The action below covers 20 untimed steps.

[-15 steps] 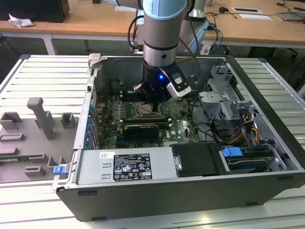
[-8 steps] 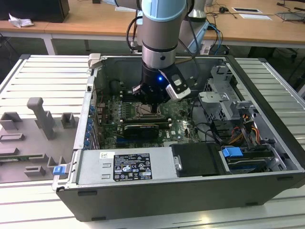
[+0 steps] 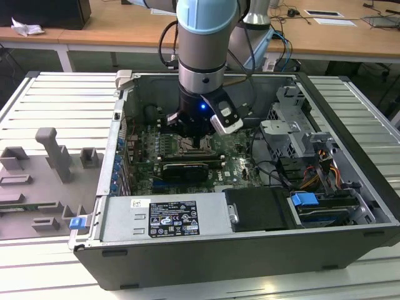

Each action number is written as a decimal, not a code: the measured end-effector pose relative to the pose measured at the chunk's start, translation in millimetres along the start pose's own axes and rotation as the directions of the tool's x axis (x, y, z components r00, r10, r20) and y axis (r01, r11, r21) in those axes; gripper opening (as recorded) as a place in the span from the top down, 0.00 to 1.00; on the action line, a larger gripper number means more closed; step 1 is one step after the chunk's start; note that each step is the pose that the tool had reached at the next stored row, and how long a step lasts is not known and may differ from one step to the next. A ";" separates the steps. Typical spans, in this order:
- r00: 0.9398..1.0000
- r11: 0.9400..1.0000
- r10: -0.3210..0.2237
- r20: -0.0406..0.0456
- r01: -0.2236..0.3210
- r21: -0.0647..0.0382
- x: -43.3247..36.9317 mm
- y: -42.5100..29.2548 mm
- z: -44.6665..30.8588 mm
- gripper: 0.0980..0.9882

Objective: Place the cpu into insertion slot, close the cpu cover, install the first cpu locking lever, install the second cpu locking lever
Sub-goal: 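Install the second cpu locking lever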

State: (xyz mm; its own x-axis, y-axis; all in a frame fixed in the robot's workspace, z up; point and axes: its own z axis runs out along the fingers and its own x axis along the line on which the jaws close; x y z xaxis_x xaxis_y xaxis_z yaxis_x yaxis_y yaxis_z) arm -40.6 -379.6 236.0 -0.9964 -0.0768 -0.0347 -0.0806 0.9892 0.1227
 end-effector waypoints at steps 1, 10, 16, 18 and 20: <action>1.000 1.000 -0.002 0.000 0.002 -0.001 1.1 -1.4 -0.2 0.99; 1.000 1.000 -0.011 0.003 0.011 -0.009 12.1 -3.8 2.4 0.99; 1.000 1.000 -0.016 0.002 0.016 -0.009 12.3 -4.0 3.0 0.99; 1.000 1.000 -0.019 0.002 0.019 -0.009 12.5 -4.1 3.2 0.99; 1.000 1.000 -0.020 0.002 0.020 -0.009 13.4 -4.1 3.7 0.99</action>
State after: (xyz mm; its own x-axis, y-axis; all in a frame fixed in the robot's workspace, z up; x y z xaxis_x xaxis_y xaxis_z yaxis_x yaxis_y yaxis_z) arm -53.5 -384.2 231.4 -0.9945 -0.0967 -0.0391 -0.1011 0.9862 0.1311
